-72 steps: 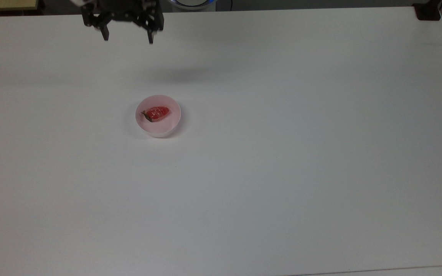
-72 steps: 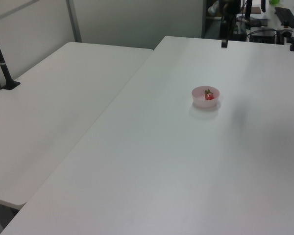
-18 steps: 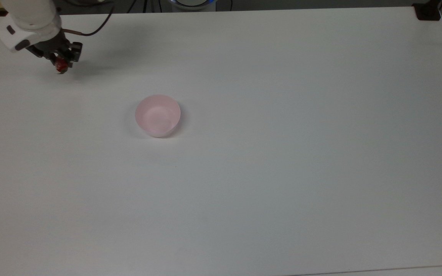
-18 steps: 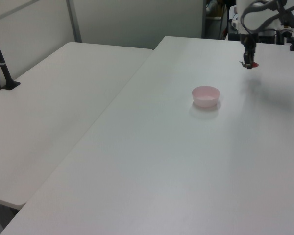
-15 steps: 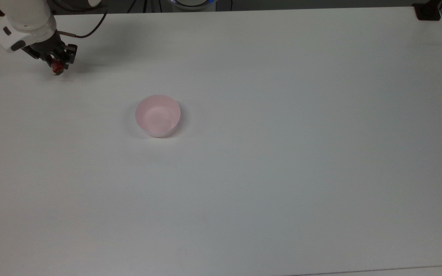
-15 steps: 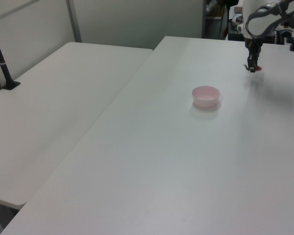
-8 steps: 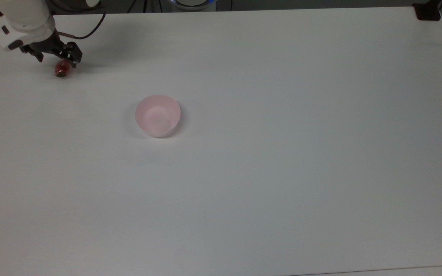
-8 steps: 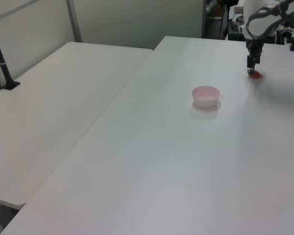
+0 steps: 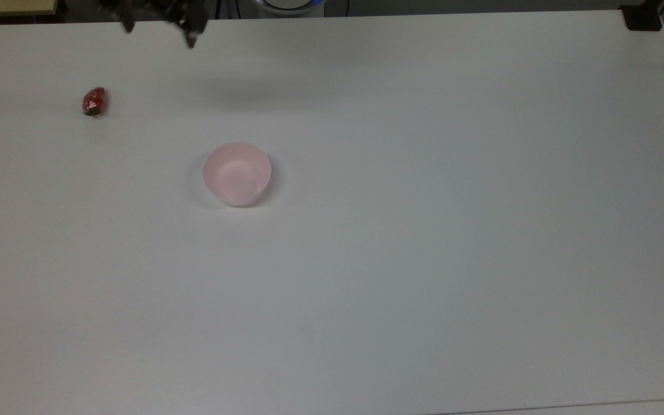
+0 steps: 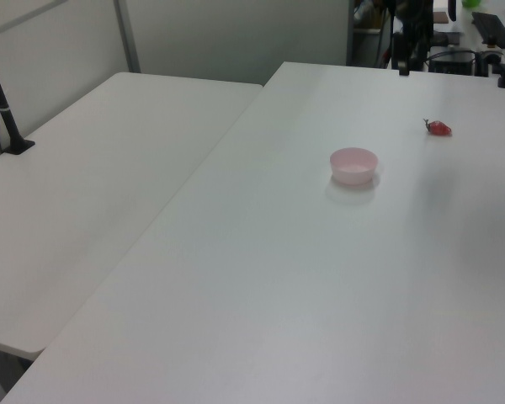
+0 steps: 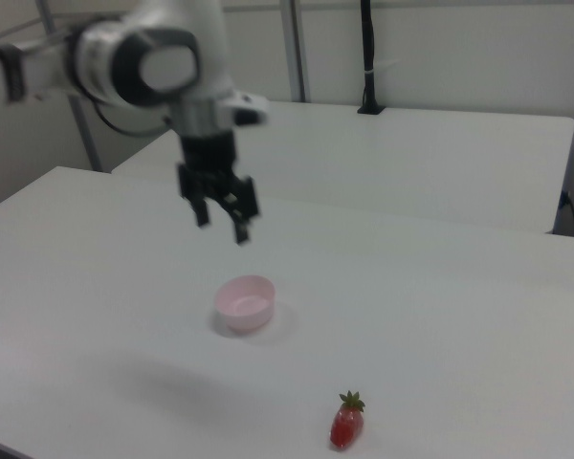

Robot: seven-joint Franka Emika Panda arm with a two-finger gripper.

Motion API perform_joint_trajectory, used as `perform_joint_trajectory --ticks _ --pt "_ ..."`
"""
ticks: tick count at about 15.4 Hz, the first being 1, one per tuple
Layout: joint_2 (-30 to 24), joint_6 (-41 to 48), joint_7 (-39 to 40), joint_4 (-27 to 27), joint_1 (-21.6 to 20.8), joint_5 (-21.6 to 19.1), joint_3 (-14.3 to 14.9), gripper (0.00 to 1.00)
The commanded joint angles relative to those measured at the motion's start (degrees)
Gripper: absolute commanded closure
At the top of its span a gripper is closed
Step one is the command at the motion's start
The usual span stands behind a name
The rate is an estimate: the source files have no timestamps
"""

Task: Pick up strawberry from bowl

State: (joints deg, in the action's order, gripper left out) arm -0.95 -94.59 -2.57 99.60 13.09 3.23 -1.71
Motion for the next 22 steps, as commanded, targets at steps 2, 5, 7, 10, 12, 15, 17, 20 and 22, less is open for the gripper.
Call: perform_joint_trajectory --ticks 2,5,7,10,12,15,17,20,22 --pt "-5.1 6.5 -6.8 -0.8 -9.1 -2.9 1.8 0.00" --pt "-4.7 2.7 -6.2 -0.4 -12.3 -2.4 1.9 0.00" --pt "-4.4 -4.4 -5.1 0.3 -12.9 -2.3 2.4 0.00" --pt "-2.7 -7.4 1.4 0.3 -13.9 -2.2 2.4 0.00" --pt "-2.2 -7.1 3.2 0.3 -13.9 -2.2 2.4 0.00" --pt "-2.2 -7.0 2.8 0.3 -13.9 -2.2 2.5 0.00" --pt "-2.3 -6.6 2.1 0.2 -13.8 -2.2 2.5 0.00" --pt "-2.3 -6.9 1.1 0.2 -13.8 -2.1 2.5 0.00" --pt "-2.3 -6.8 1.1 0.2 -13.8 -2.1 2.5 0.00"
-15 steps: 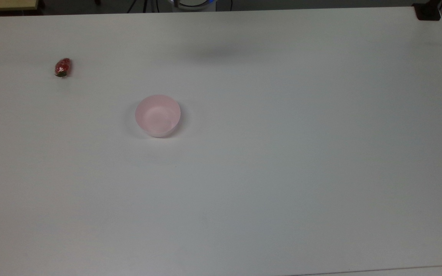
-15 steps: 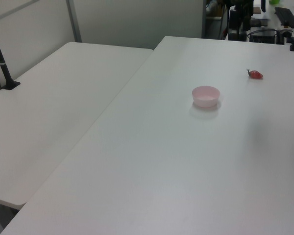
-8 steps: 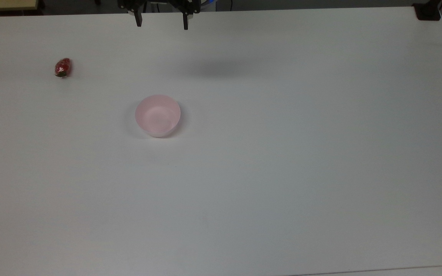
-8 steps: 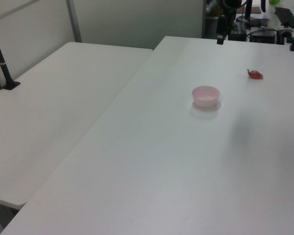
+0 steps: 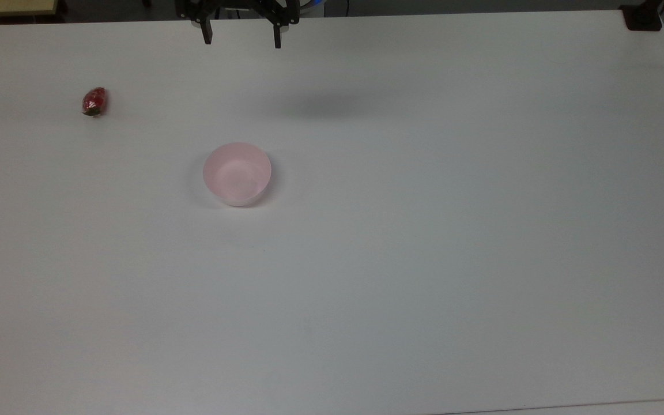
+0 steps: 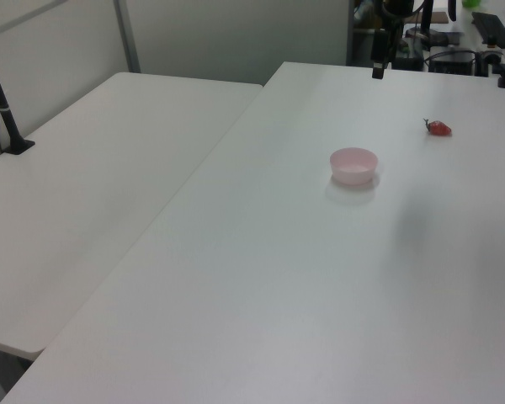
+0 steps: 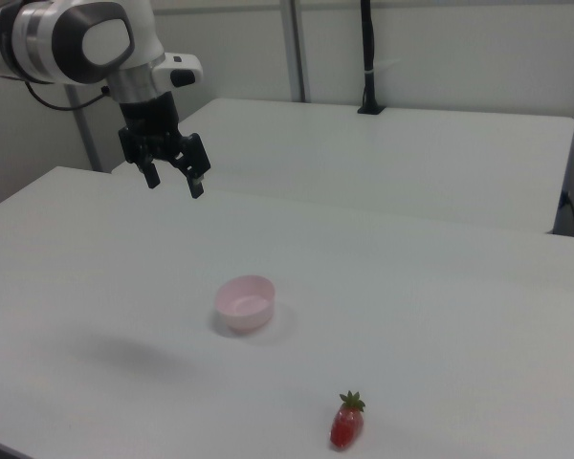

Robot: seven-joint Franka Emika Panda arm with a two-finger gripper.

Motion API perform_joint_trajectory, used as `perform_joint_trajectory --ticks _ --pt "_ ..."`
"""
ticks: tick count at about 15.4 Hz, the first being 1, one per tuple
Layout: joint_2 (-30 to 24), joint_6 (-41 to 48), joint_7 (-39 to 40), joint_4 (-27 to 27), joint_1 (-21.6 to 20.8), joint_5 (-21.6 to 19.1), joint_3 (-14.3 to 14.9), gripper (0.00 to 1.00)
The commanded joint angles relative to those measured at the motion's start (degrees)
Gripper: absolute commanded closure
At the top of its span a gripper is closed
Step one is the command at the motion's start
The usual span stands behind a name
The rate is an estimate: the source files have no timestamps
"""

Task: Pick up strawberry from bowl

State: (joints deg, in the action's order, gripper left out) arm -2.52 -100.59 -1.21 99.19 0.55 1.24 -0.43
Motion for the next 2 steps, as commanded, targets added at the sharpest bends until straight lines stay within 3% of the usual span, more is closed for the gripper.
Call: perform_joint_trajectory --ticks 1,2 --pt "-0.6 -0.8 -0.3 0.7 -1.3 -0.1 1.2 0.00" --pt "-0.6 -0.8 0.0 0.7 -1.3 -0.1 1.2 0.00"
